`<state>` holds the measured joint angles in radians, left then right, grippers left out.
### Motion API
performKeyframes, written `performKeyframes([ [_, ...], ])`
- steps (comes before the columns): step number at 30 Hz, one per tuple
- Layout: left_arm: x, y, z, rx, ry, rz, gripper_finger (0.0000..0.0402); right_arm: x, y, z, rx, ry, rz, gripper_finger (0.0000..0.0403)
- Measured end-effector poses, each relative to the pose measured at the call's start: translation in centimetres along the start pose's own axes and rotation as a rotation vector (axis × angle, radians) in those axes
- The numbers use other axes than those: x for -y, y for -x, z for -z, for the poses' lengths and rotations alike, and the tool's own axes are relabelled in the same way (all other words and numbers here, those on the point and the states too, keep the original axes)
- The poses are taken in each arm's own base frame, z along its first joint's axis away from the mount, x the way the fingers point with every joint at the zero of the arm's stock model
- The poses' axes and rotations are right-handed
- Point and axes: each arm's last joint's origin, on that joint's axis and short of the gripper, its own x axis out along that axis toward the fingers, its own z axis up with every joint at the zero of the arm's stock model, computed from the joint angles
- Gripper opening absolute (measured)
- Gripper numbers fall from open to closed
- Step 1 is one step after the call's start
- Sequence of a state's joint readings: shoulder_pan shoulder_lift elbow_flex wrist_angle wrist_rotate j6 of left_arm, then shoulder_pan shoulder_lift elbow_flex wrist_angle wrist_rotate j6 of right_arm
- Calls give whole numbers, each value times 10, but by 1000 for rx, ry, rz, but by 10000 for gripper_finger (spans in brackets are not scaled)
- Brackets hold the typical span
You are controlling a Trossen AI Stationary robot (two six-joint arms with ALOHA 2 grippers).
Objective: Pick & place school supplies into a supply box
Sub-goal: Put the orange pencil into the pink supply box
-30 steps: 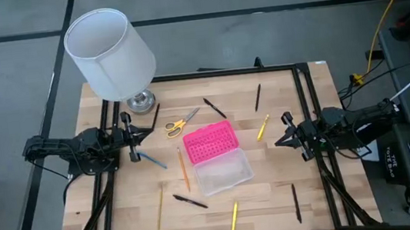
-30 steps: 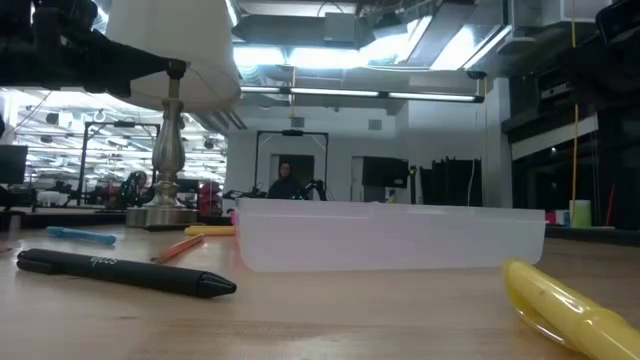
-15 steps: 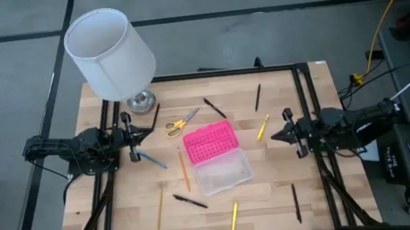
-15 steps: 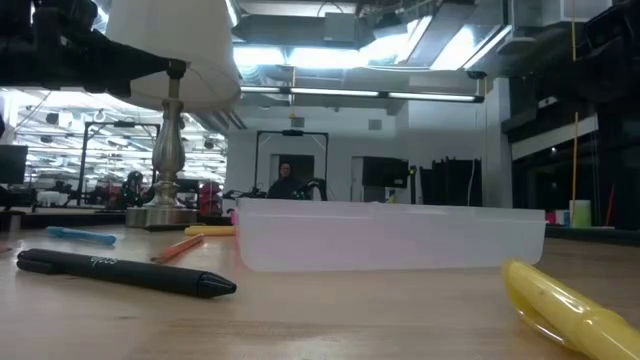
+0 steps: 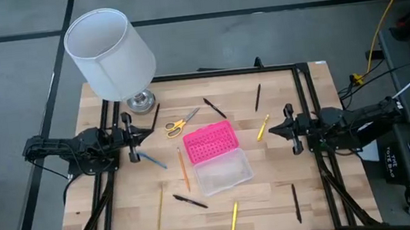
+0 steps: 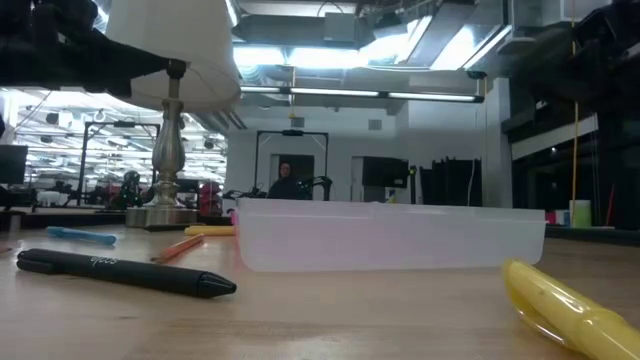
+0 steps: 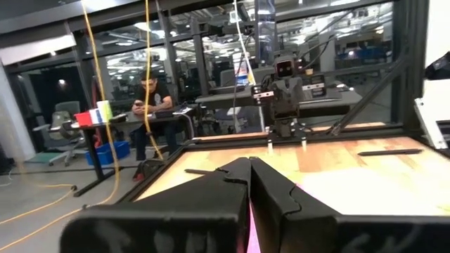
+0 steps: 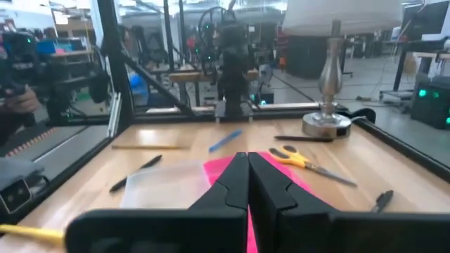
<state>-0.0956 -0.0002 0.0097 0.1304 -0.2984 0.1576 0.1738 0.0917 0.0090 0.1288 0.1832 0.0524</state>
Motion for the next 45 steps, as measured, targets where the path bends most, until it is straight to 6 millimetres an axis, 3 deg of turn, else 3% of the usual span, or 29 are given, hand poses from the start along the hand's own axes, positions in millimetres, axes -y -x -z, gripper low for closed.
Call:
performKeyframes([
  [10,0,-2,3,-38,50,-25,3,2,4,-29,50,69,107,2],
  [25,2,-26,7,-274,-4,-209,3,8,0,-30,8,216,194,7],
  [31,9,-38,14,-304,-32,-137,3,9,0,-29,11,136,207,8],
  [36,14,-46,21,-448,-63,-97,3,9,0,-28,14,140,208,9],
  [45,21,-77,0,-645,-15,-60,3,10,0,-33,78,-9,229,10],
])
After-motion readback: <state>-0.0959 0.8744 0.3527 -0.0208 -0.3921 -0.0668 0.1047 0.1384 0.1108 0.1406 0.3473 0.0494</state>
